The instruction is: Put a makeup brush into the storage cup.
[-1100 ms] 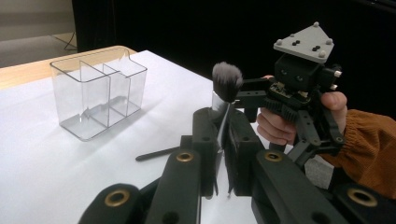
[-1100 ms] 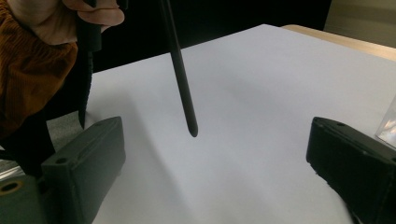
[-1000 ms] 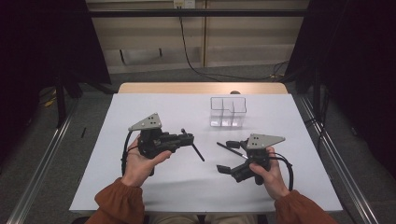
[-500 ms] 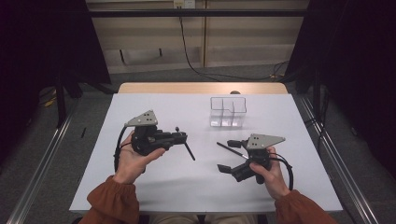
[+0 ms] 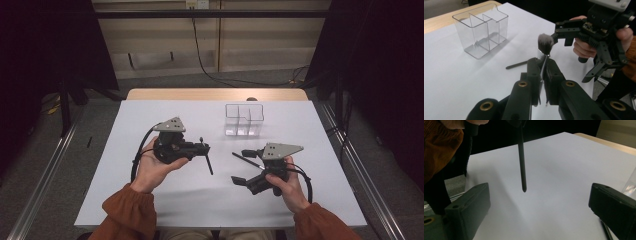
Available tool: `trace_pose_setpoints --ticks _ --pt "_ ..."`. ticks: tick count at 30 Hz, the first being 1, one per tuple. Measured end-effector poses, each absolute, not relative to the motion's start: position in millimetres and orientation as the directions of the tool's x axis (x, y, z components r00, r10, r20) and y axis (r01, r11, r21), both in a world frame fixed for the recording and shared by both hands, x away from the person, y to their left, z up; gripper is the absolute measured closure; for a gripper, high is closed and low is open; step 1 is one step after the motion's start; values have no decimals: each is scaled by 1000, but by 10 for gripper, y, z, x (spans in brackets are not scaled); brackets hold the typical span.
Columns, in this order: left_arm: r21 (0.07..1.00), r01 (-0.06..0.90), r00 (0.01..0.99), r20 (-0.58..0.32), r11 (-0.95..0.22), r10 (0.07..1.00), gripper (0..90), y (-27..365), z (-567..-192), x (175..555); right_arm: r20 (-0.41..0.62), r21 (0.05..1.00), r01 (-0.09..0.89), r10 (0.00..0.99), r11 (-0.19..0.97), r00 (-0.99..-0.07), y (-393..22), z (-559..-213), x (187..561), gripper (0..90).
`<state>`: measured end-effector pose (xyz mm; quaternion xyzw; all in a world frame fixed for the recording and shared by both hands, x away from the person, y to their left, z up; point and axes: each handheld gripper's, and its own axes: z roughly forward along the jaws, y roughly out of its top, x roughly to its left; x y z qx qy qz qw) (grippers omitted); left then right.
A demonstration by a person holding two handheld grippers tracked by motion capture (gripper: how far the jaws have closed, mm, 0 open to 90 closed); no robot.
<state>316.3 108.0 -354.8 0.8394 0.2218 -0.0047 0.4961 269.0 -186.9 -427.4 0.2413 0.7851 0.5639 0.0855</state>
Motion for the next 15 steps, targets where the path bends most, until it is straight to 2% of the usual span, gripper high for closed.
trace_pose_setpoints --ticks 15 --pt "831 367 913 -234 -419 335 840 919 -3563 3126 115 930 255 448 266 -886 -1739 -4198 2665 67"
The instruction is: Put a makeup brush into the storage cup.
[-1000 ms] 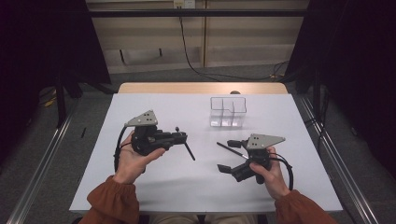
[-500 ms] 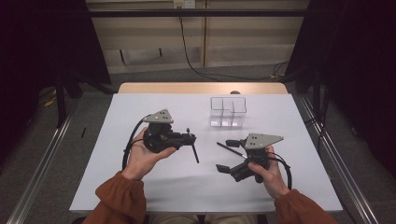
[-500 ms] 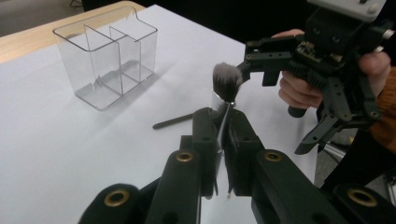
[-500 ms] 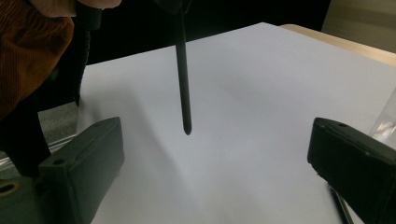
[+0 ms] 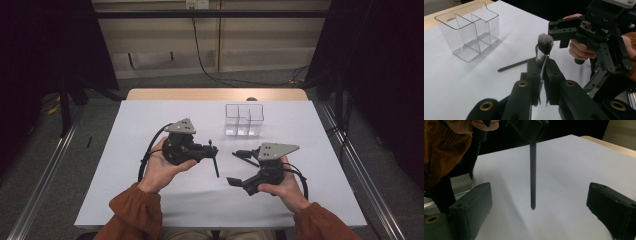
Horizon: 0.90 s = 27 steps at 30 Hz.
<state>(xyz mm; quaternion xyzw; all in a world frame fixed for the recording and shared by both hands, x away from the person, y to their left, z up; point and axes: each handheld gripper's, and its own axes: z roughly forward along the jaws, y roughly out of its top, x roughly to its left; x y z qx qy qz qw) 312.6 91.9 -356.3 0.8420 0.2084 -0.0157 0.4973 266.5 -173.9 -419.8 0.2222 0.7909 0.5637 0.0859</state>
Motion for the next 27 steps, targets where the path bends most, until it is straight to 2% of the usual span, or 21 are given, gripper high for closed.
trace_pose_setpoints --ticks 5,11,14,17,19,24,27 --pt "830 376 909 -244 -412 339 840 872 -3597 3116 123 928 267 463 259 -878 -1692 -4189 2674 102" --pt "837 375 911 -252 -399 328 840 815 -3610 3090 134 919 282 454 275 -881 -1644 -4185 2678 74" --pt "838 370 914 -250 -402 319 839 796 -3614 3084 114 920 269 461 286 -880 -1617 -4181 2665 98" --pt "837 366 916 -248 -406 315 840 775 -3621 3075 88 925 247 470 288 -878 -1601 -4186 2649 190" --pt "837 369 917 -257 -404 305 840 760 -3627 3070 97 925 252 466 283 -880 -1596 -4184 2652 233" --pt "837 369 918 -260 -404 301 839 743 -3643 3065 136 925 276 450 262 -883 -1611 -4197 2678 431" --pt "837 368 919 -260 -404 297 839 744 -3641 3066 155 923 289 443 254 -883 -1621 -4204 2688 514"
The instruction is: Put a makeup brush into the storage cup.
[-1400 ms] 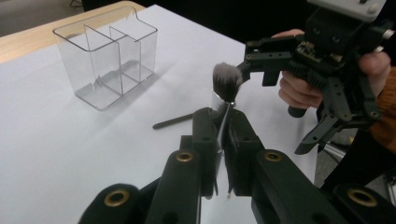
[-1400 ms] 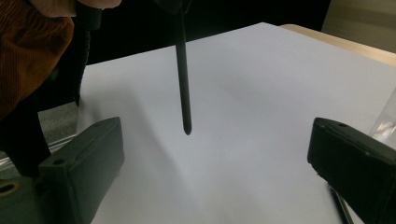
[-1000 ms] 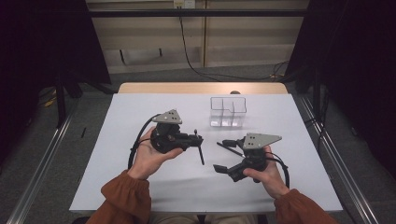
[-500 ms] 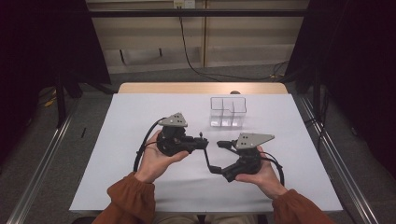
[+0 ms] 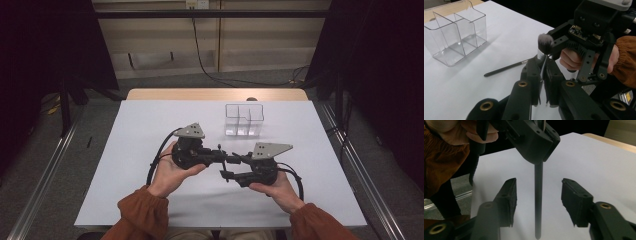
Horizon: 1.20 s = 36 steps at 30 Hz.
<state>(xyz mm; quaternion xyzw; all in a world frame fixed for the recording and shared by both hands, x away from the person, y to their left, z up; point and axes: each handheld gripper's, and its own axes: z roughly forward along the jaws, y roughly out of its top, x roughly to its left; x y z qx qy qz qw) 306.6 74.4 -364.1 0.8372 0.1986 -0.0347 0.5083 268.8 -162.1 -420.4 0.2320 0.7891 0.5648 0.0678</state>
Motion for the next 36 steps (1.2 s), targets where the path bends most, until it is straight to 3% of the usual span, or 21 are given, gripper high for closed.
trace_pose_setpoints --ticks 13,17,36 --pt "836 368 919 -260 -407 296 840 737 -3663 3062 173 930 292 434 225 -884 -1623 -4202 2696 781" --pt "838 370 919 -265 -401 293 840 724 -3667 3061 178 928 297 433 224 -884 -1625 -4204 2701 821" --pt "835 374 918 -272 -403 289 839 744 -3677 3075 175 924 301 438 235 -882 -1589 -4220 2704 839"
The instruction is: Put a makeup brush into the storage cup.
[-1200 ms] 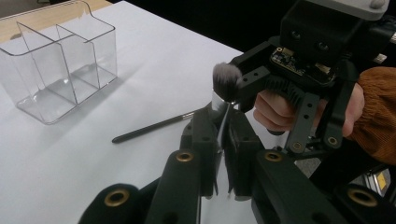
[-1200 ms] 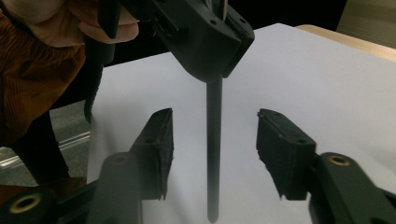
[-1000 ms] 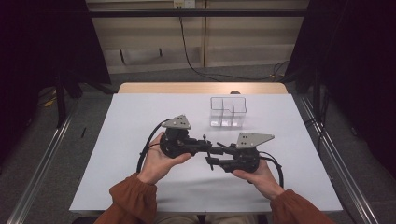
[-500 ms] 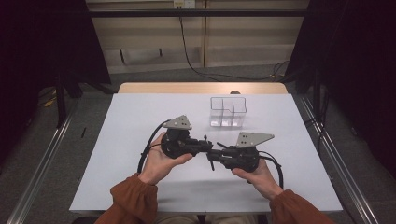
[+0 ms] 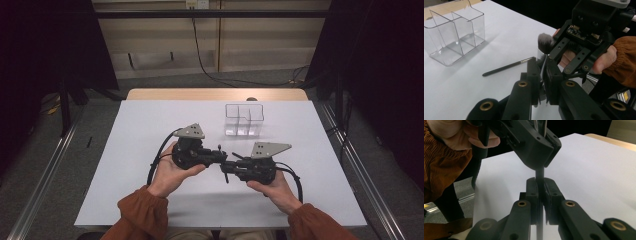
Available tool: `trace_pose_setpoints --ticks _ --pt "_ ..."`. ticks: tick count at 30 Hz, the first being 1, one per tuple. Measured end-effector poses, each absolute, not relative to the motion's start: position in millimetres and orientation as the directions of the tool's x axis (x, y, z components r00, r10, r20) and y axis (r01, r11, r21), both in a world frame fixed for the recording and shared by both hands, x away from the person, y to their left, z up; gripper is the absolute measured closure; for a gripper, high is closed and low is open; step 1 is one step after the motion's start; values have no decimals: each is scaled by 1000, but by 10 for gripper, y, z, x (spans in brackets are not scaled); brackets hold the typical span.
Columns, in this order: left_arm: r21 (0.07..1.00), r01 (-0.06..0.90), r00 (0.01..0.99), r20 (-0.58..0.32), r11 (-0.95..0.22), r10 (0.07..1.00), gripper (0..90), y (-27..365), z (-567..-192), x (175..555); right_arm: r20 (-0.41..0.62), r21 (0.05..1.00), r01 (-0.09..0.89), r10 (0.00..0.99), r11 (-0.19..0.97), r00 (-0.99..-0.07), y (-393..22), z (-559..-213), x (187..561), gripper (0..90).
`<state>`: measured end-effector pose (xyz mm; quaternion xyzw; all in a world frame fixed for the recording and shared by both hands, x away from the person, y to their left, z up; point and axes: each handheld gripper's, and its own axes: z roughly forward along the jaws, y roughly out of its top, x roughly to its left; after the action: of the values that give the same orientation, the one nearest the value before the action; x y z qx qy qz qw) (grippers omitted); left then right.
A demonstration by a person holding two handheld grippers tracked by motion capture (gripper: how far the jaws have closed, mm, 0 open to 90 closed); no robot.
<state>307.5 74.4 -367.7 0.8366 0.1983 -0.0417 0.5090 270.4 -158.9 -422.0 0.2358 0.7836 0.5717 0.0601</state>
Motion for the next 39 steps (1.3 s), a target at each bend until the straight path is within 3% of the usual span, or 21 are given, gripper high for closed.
trace_pose_setpoints --ticks 27,31,39 --pt "858 361 920 -262 -365 293 811 798 -3729 3062 166 926 295 448 235 -878 -1592 -4207 2695 845" --pt "861 371 916 -278 -347 289 739 843 -3736 3078 169 927 299 461 226 -871 -1620 -4202 2707 845" --pt "872 384 893 -267 -303 362 493 948 -3737 3109 167 928 300 473 221 -865 -1640 -4198 2713 845"
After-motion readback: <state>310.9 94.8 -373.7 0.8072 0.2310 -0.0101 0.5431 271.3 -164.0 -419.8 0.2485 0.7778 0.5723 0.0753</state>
